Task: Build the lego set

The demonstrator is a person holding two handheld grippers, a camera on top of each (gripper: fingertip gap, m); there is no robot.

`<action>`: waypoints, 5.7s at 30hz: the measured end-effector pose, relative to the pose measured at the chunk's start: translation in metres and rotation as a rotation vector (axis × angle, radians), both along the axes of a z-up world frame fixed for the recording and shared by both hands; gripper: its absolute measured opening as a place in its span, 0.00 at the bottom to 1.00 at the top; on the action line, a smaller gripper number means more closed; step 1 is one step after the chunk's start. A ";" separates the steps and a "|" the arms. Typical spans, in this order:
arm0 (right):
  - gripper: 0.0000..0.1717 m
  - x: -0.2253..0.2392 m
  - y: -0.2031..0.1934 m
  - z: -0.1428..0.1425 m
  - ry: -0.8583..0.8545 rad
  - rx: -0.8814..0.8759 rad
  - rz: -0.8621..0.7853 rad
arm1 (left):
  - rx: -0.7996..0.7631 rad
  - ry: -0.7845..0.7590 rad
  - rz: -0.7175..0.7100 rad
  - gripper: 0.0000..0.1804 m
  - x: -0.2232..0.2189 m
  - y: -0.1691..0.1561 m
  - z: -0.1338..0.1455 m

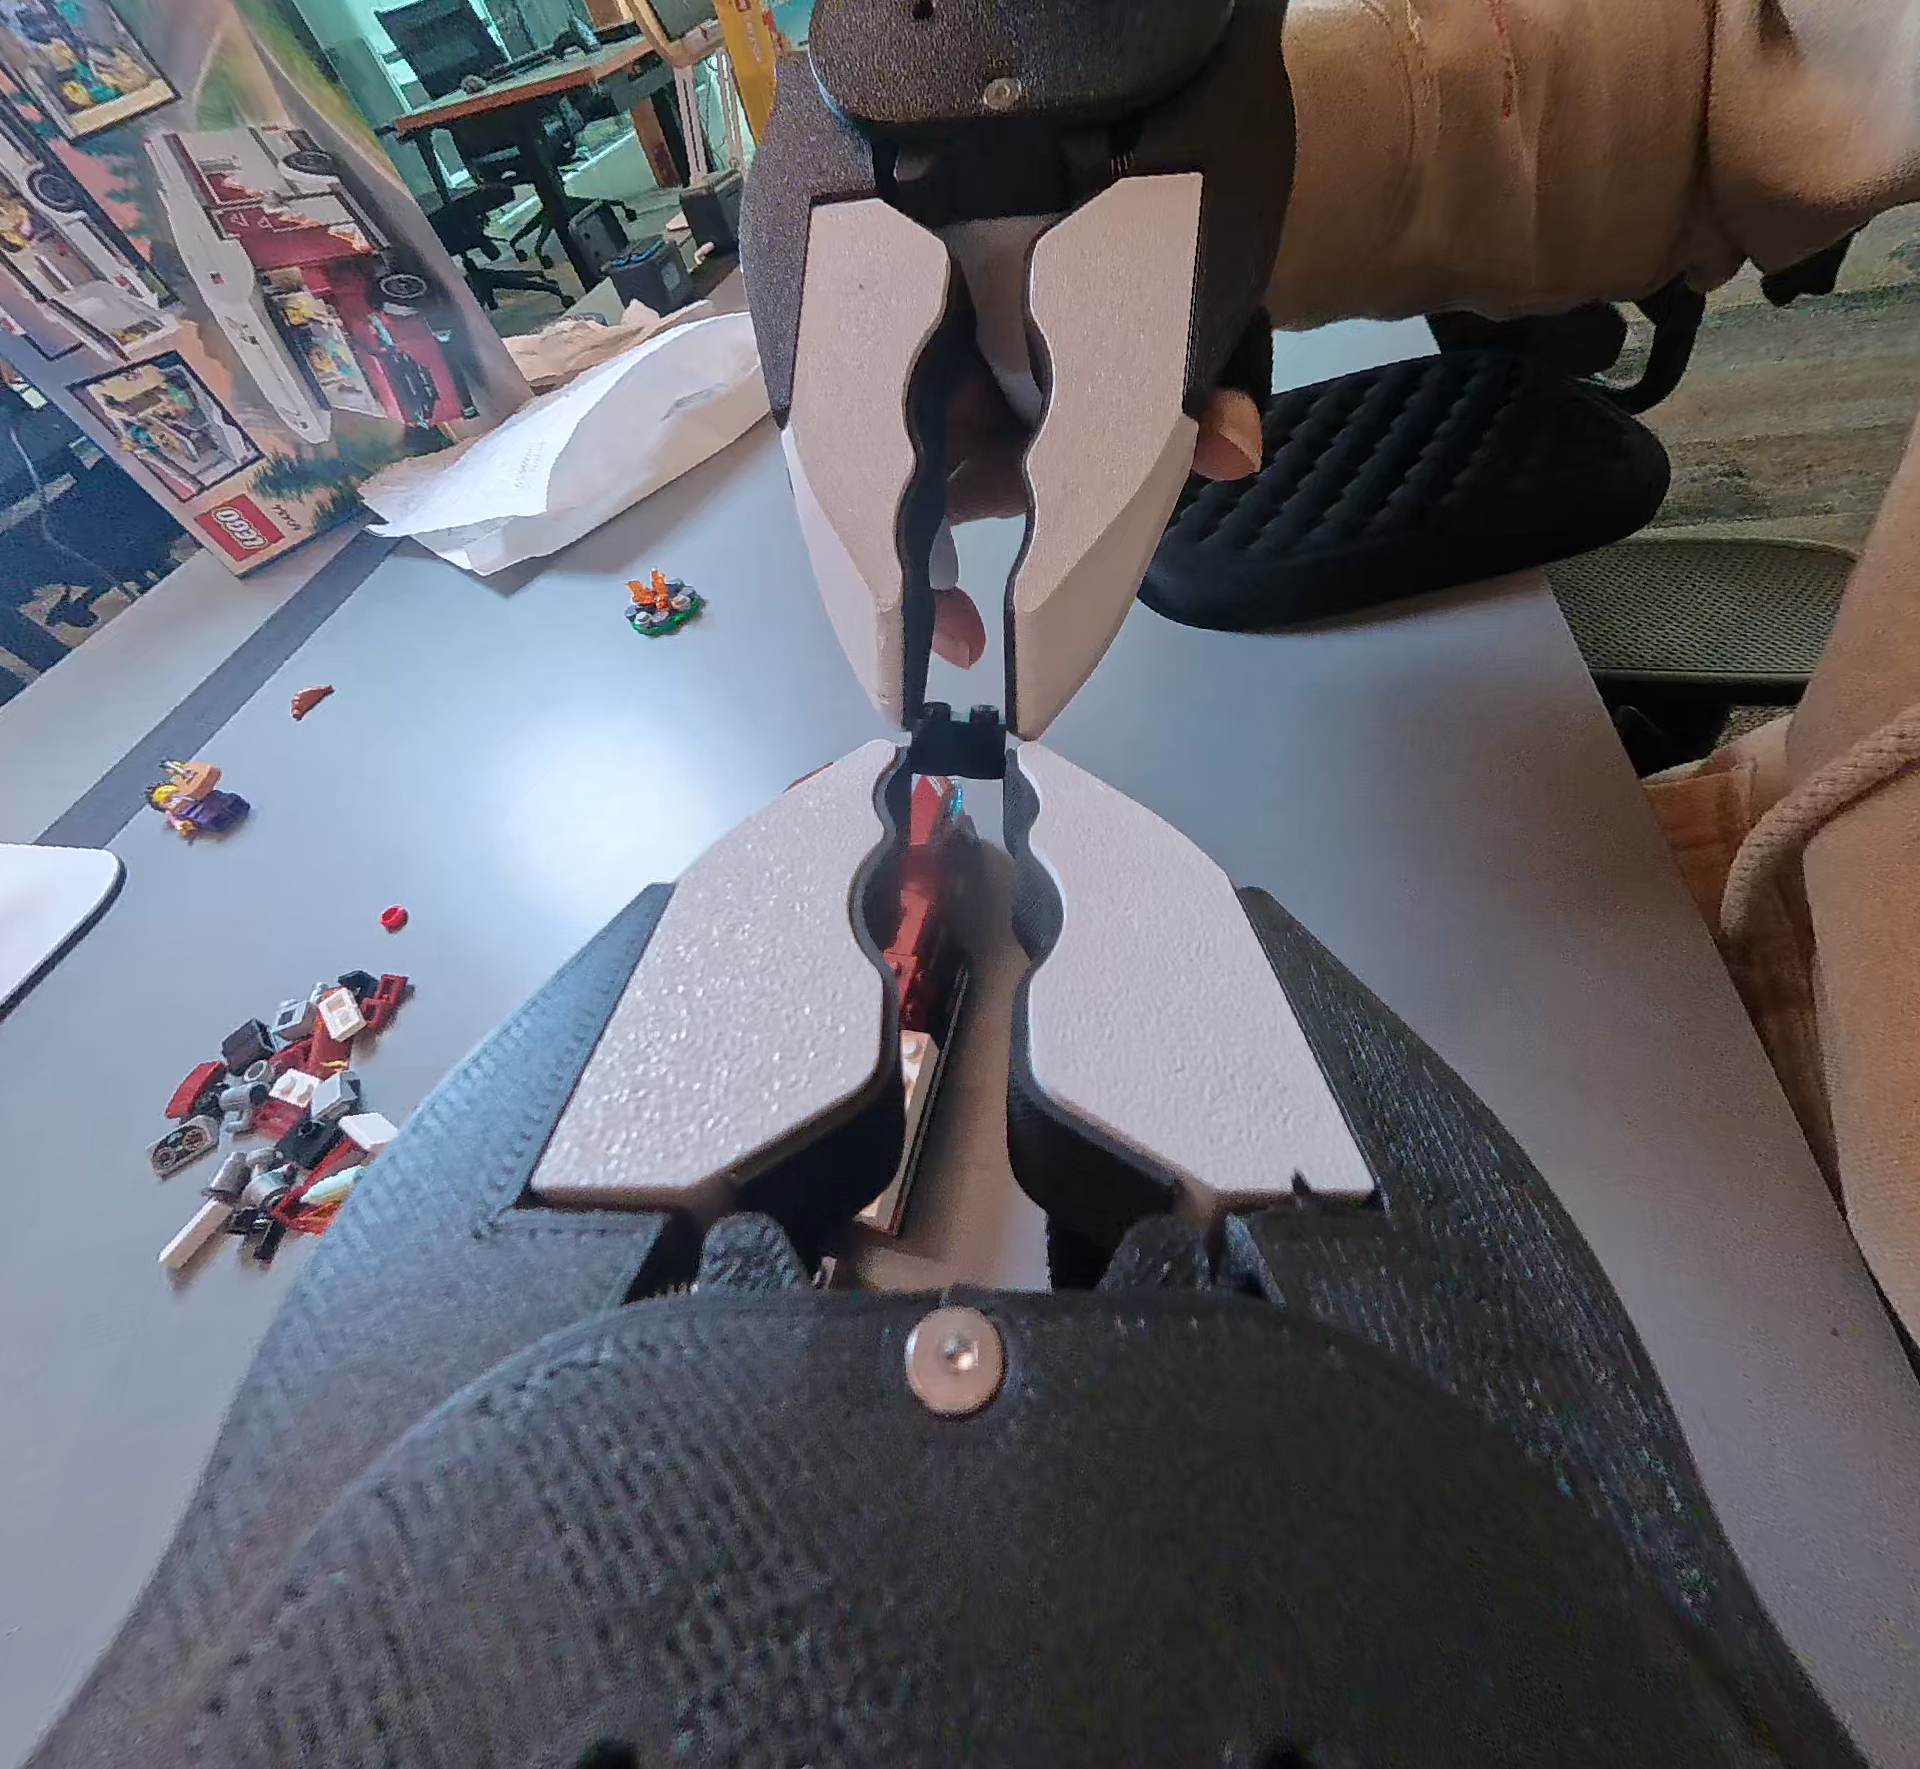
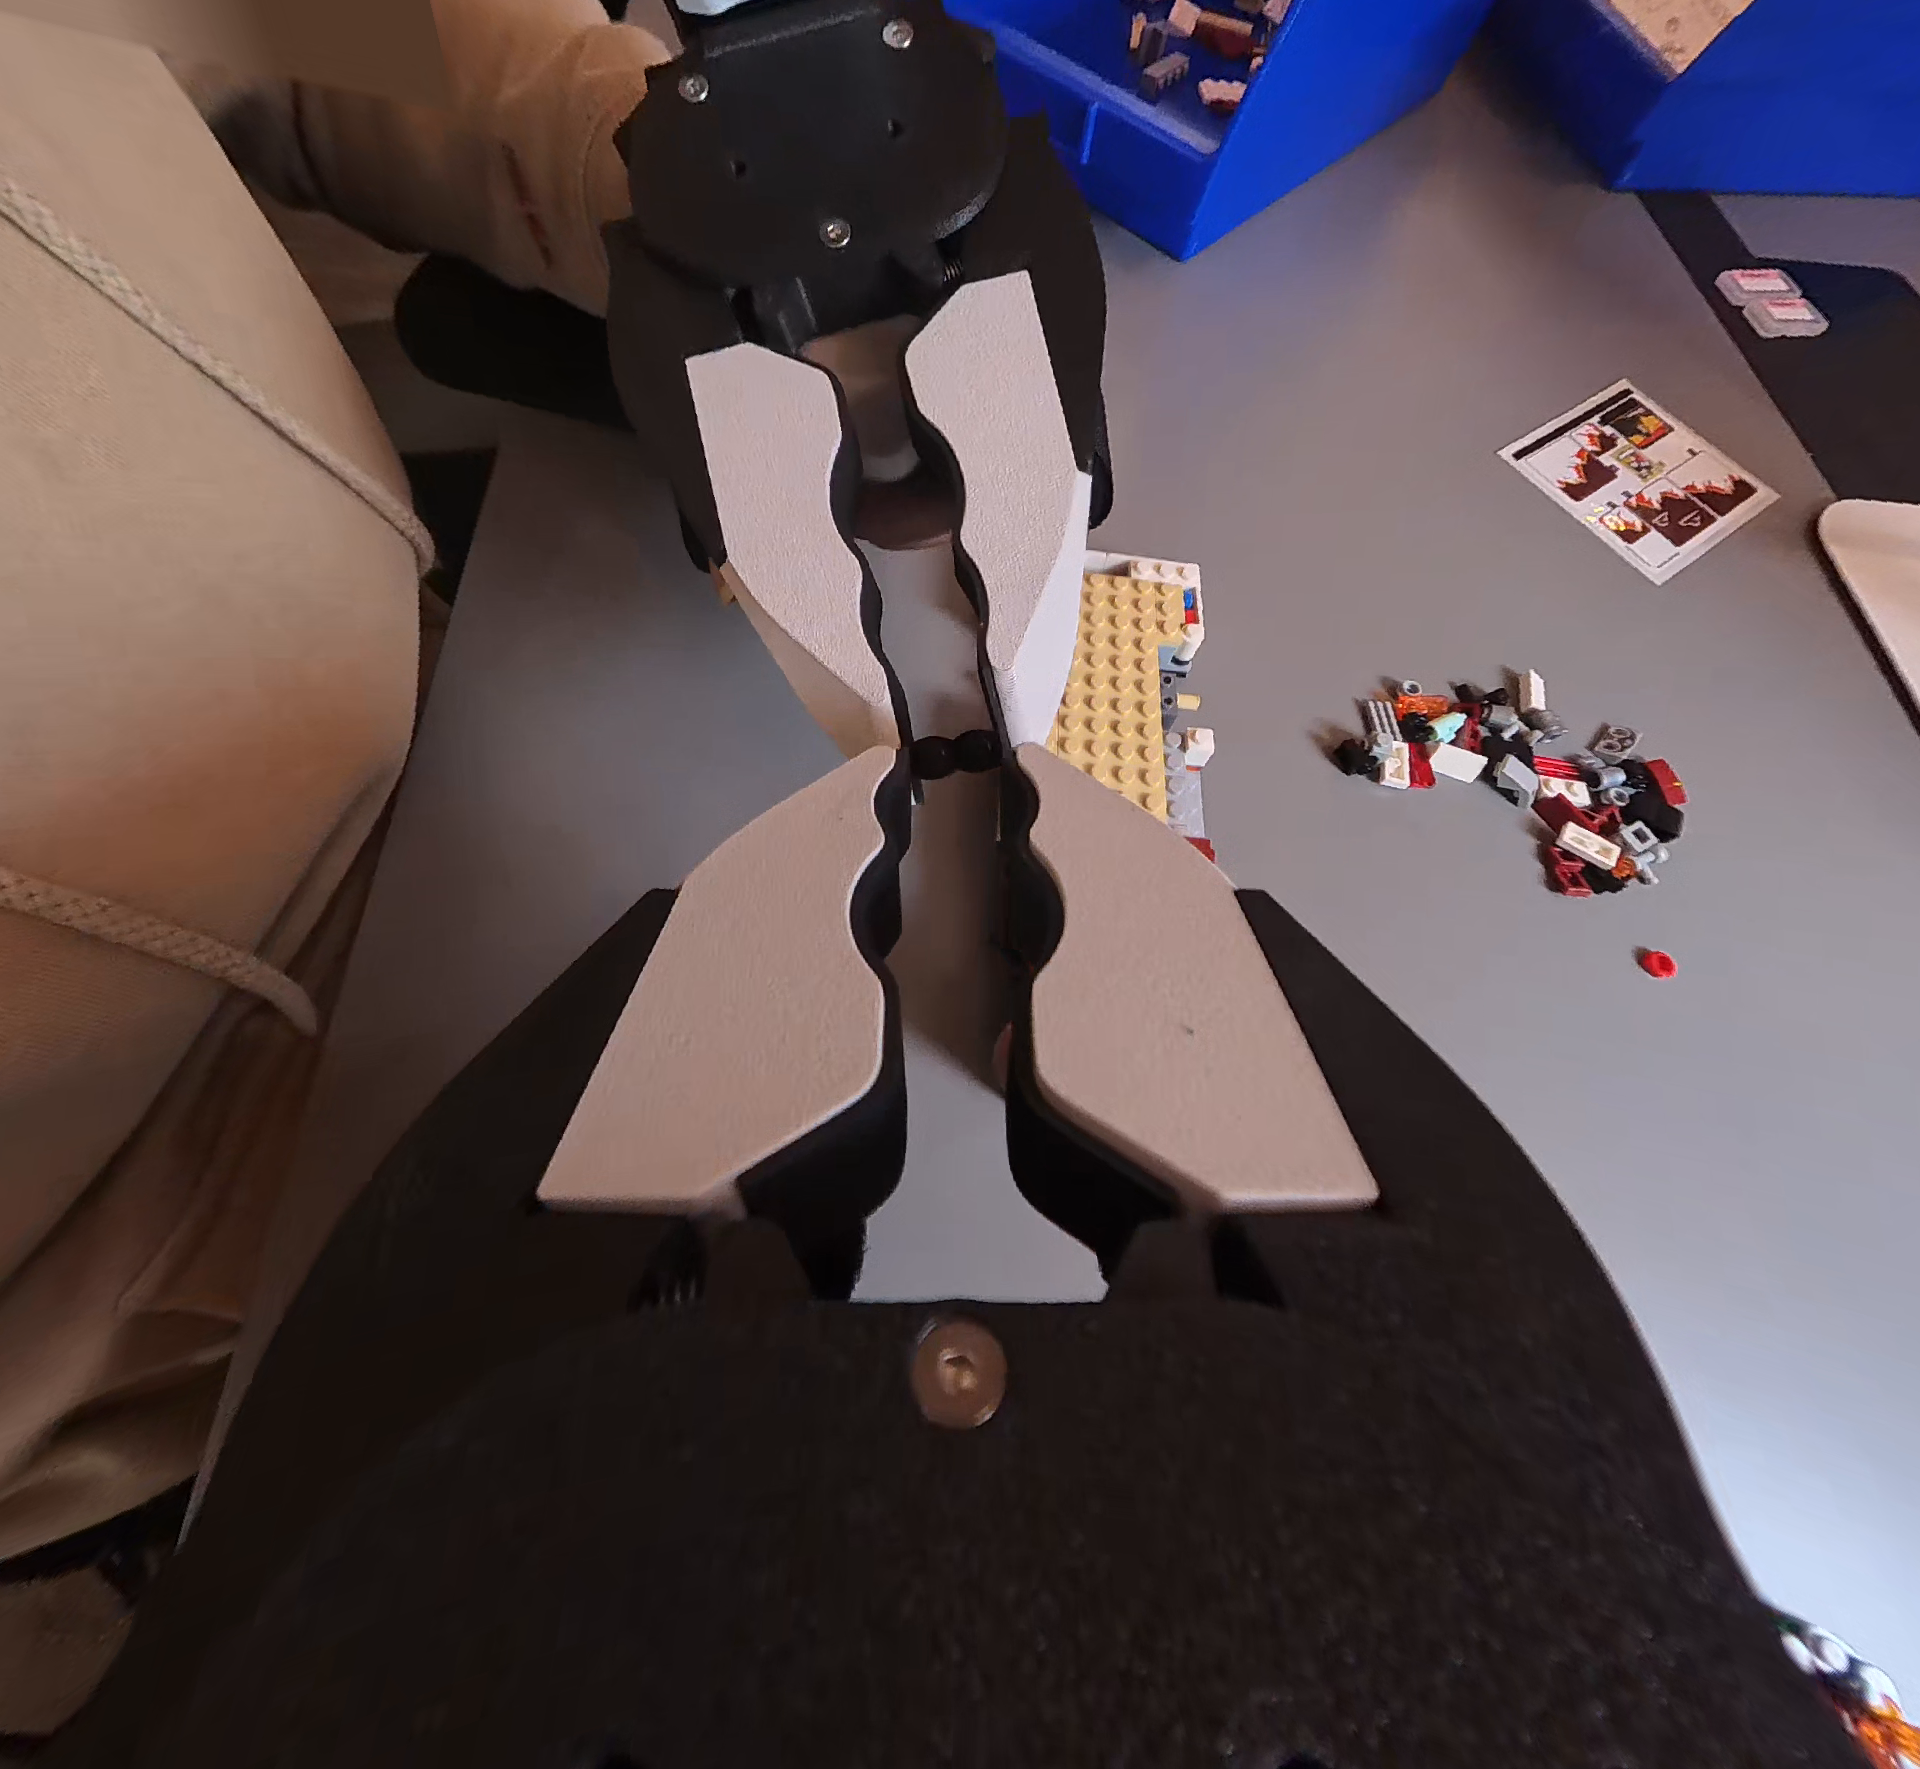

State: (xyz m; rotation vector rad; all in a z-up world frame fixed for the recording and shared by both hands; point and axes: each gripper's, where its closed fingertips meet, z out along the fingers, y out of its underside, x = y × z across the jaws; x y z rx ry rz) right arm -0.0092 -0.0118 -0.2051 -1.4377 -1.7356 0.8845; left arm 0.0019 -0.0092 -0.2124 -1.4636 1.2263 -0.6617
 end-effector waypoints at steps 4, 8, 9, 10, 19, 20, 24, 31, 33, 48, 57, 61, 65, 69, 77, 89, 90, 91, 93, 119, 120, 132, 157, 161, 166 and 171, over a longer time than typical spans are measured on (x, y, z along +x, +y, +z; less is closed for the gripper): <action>0.09 0.023 0.017 -0.007 -0.116 0.026 -0.061 | -0.019 0.024 0.016 0.15 -0.007 0.003 -0.004; 0.09 0.074 0.058 -0.040 -0.349 0.033 -0.206 | -0.037 -0.006 0.090 0.17 -0.030 0.017 0.001; 0.09 0.082 0.063 -0.048 -0.387 0.007 -0.230 | -0.035 -0.016 0.109 0.17 -0.035 0.020 0.003; 0.09 0.088 0.066 -0.057 -0.414 -0.016 -0.242 | -0.031 -0.024 0.125 0.16 -0.040 0.023 0.006; 0.10 0.100 0.078 -0.087 -0.501 -0.089 -0.255 | -0.027 -0.018 0.179 0.15 -0.054 0.033 0.000; 0.10 0.100 0.078 -0.089 -0.509 -0.088 -0.255 | -0.030 -0.016 0.177 0.15 -0.053 0.033 -0.001; 0.10 0.100 0.080 -0.092 -0.524 -0.089 -0.259 | -0.019 0.002 0.179 0.14 -0.053 0.033 -0.004; 0.16 0.099 0.079 -0.087 -0.496 -0.121 -0.250 | -0.029 -0.009 0.195 0.14 -0.057 0.037 -0.004; 0.17 0.097 0.083 -0.076 -0.460 -0.108 -0.245 | -0.028 -0.014 0.204 0.14 -0.059 0.039 -0.003; 0.13 -0.030 0.170 -0.060 -0.296 -0.011 -0.150 | -0.055 -0.091 0.343 0.00 -0.084 0.061 0.001; 0.10 -0.067 0.226 -0.073 -0.352 -0.101 -0.189 | -0.075 -0.057 0.373 0.00 -0.093 0.070 -0.013; 0.12 -0.073 0.231 -0.080 -0.409 -0.188 -0.212 | -0.077 -0.044 0.364 0.00 -0.093 0.070 -0.016; 0.12 -0.072 0.234 -0.091 -0.466 -0.196 -0.251 | -0.074 -0.038 0.368 0.00 -0.095 0.071 -0.016; 0.07 -0.072 0.234 -0.095 -0.481 -0.190 -0.263 | -0.066 -0.042 0.369 0.00 -0.096 0.071 -0.014; 0.05 -0.073 0.228 -0.074 -0.359 -0.152 -0.216 | -0.039 -0.030 0.383 0.00 -0.099 0.071 -0.013; 0.05 0.003 0.019 0.030 0.075 -0.502 0.272 | 0.172 -0.135 0.099 0.10 -0.031 0.015 0.039; 0.05 0.008 0.006 0.033 0.084 -0.551 0.300 | 0.197 -0.130 0.058 0.11 -0.022 0.006 0.042; 0.05 0.013 -0.005 0.035 0.093 -0.590 0.323 | 0.223 -0.122 0.018 0.11 -0.013 -0.004 0.045; 0.05 0.021 -0.027 0.037 0.087 -0.668 0.387 | 0.279 -0.101 -0.064 0.12 0.001 -0.022 0.051; 0.11 0.046 -0.035 0.024 0.177 -0.603 0.149 | 0.209 0.114 -0.124 0.09 0.039 -0.039 0.019; 0.12 0.050 -0.029 0.020 0.176 -0.555 0.080 | 0.183 0.153 -0.108 0.09 0.041 -0.034 0.009; 0.12 0.113 -0.024 -0.048 -0.162 -0.163 -0.167 | -0.142 0.469 -0.111 0.10 0.085 -0.023 -0.086; 0.10 0.089 -0.024 -0.094 -0.583 -0.082 -0.255 | -0.087 0.188 0.215 0.23 -0.054 0.024 -0.027; 0.10 0.089 -0.016 -0.091 -0.570 -0.095 -0.268 | -0.085 0.170 0.219 0.22 -0.055 0.029 -0.028; 0.10 0.090 0.008 -0.080 -0.527 -0.072 -0.303 | -0.083 0.216 0.182 0.22 -0.046 0.026 -0.039; 0.10 0.088 0.024 -0.082 -0.541 -0.046 -0.289 | -0.067 0.266 0.161 0.23 -0.039 0.031 -0.044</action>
